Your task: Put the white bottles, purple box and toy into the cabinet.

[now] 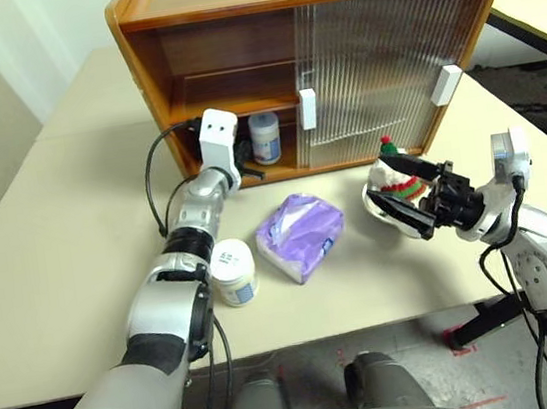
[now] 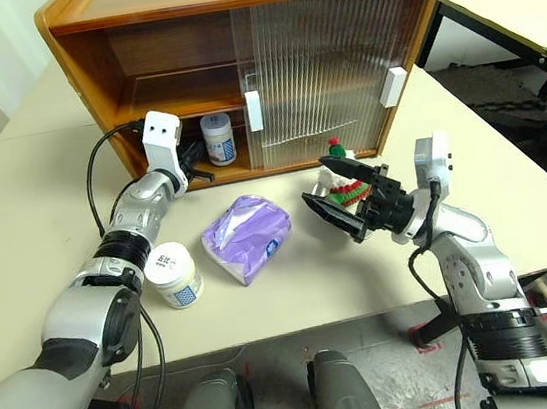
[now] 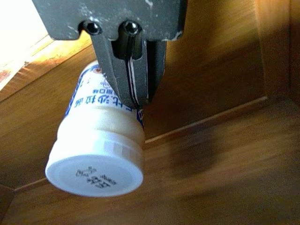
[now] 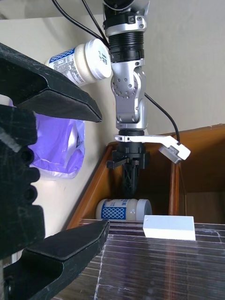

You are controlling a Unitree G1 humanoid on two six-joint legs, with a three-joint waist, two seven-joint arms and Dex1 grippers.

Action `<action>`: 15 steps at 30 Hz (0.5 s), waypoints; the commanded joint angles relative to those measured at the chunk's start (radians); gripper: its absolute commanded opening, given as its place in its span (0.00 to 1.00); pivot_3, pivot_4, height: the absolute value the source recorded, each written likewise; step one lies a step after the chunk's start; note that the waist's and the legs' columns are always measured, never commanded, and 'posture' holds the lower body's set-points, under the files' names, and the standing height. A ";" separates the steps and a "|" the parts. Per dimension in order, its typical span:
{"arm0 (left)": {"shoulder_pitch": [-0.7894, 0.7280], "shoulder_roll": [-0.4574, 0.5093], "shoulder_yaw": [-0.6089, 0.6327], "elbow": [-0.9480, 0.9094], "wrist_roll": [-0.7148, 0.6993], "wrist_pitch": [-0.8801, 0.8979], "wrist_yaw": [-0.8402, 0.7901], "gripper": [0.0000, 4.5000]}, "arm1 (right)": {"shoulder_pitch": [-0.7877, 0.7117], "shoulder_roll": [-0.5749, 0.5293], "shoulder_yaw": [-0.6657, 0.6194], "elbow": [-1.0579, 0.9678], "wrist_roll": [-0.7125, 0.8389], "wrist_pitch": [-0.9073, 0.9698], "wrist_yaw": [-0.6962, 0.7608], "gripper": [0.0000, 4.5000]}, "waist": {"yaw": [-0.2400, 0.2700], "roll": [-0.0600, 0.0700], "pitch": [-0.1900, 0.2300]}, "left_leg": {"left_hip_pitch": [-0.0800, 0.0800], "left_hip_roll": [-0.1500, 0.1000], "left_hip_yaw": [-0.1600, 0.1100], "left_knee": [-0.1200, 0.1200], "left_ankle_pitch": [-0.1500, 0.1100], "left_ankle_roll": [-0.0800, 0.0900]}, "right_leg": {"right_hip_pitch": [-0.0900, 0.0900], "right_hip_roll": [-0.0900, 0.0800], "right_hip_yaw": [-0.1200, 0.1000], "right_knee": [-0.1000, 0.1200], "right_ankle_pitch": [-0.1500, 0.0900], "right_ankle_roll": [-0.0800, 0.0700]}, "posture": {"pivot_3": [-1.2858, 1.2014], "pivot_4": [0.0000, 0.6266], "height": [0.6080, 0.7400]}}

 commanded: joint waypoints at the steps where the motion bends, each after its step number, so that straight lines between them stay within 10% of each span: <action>1: -0.022 -0.018 0.003 0.028 0.000 -0.006 -0.020 0.01 | 0.011 -0.012 -0.017 -0.021 0.003 -0.010 -0.005 1.00 | 0.000 0.000 0.000 | 0.000 0.000 0.000 0.000 0.000 0.000 | 0.000 0.000 0.000 0.000 0.000 0.000 | 0.50 0.00 1.00; 15: -0.043 -0.048 0.000 0.053 0.004 -0.023 -0.074 0.01 | 0.013 -0.010 -0.014 -0.025 0.003 -0.012 -0.010 1.00 | -0.001 0.000 0.000 | 0.000 0.000 0.000 0.000 0.000 0.000 | 0.000 0.000 0.000 0.000 0.000 0.000 | 0.50 0.00 1.00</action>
